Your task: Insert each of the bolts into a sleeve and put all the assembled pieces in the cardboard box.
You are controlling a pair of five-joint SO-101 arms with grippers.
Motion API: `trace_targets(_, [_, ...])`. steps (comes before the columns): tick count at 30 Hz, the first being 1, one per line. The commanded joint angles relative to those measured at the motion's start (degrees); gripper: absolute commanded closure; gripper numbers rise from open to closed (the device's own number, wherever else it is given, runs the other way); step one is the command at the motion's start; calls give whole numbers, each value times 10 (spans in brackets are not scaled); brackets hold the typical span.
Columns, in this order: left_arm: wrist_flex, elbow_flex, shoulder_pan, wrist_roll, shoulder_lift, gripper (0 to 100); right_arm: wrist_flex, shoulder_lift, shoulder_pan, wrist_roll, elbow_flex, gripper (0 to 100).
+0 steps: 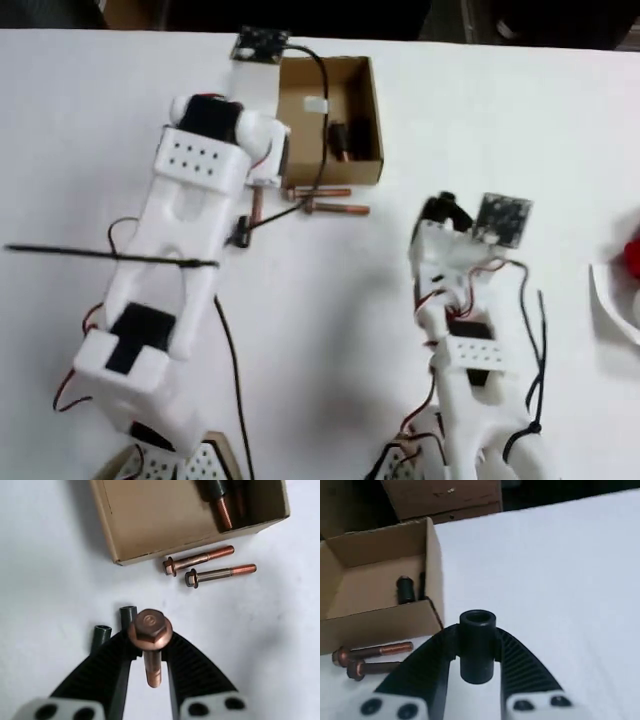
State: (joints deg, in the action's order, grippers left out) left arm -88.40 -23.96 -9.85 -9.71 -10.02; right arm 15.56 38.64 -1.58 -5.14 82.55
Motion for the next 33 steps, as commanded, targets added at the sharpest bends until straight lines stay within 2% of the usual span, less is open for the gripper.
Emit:
trace_targets(1, [20, -14, 1, 2, 64, 974, 190, 19, -58, 81, 59, 978])
trace_targets(4, [29, -13, 1, 2, 88, 974, 352, 18, -102, 118, 134, 978])
trace_targets(7, [62, 21, 1, 2, 126, 974, 357, 10, -111, 120, 127, 978])
trace_targets(10, [138, 123, -5, 2, 194, 974, 356, 1, -116, 120, 126, 978])
trace_targets(13, [258, 278, -14, 2, 302, 974, 359, -8, -122, 120, 119, 978])
trace_targets(15, [375, 393, -22, 2, 386, 974, 357, -16, -134, 120, 109, 978])
trace_targets(18, [549, 550, -31, 0, 498, 974, 359, -35, -174, 120, 91, 978])
trace_targets(21, [675, 669, -47, 0, 582, 974, 360, -58, -211, 113, 75, 978])
trace_targets(27, [764, 743, -84, 0, 622, 974, 360, -116, -216, 29, 28, 978])
trace_targets(30, [811, 745, -98, 4, 622, 973, 361, -152, -216, 17, 2, 978])
trace_targets(33, [825, 745, -112, 4, 621, 973, 385, -195, -218, 22, -18, 978])
